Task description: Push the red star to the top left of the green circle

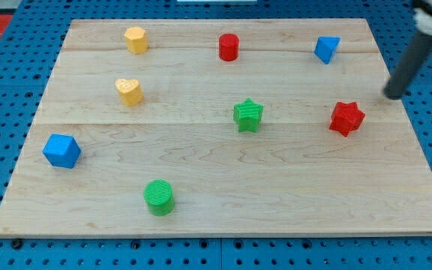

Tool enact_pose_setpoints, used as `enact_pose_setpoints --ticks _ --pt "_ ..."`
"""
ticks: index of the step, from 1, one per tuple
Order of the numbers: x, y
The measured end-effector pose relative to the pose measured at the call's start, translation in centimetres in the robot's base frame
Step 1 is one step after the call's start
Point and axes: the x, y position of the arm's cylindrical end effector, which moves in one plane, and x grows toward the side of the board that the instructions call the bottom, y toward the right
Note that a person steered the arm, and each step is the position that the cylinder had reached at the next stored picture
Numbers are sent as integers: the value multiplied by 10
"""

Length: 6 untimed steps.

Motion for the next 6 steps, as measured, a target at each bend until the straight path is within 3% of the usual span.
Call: enact_pose_setpoints --ticks 1,2,4,6 --pt "19 28" --pt "44 -9" --pt "66 -208" --pt "123 -299"
